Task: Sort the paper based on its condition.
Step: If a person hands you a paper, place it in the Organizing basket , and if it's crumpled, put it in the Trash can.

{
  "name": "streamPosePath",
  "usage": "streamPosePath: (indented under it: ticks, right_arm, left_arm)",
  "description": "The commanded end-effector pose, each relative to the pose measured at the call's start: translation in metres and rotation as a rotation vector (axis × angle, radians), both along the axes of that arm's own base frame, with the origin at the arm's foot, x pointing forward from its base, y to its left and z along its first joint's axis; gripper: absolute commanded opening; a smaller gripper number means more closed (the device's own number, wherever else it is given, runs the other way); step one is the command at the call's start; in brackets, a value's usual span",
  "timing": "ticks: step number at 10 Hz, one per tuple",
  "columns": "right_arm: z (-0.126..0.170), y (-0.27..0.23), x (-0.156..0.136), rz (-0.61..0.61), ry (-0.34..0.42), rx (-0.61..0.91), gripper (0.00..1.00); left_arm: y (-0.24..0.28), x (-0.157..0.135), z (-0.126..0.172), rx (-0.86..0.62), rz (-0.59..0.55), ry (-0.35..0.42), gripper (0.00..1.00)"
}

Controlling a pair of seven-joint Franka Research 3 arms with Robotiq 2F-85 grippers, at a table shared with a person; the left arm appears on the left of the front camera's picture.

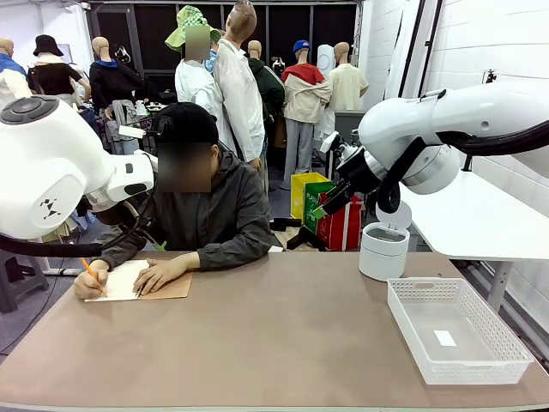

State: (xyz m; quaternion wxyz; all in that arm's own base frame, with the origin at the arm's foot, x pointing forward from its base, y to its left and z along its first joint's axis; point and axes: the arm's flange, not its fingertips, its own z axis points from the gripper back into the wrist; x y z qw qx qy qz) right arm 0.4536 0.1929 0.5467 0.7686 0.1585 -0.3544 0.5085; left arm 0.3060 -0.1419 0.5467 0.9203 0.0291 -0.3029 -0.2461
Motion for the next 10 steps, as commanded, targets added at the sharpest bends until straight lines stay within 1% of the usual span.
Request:
streamPosePath:
  ticks: [1, 10]
  right_arm:
    - [0.0009, 0.0006, 0.0006, -0.003, 0.004, 0.004, 1.0]
    - [0.0009, 0.0006, 0.0006, -0.003, 0.004, 0.004, 1.0]
  left_arm:
    - [0.0012, 0.0, 0.0004, 0.009, -0.008, 0.0, 1.0]
    - [0.0012, 0.0, 0.0004, 0.009, -0.008, 0.0, 1.0]
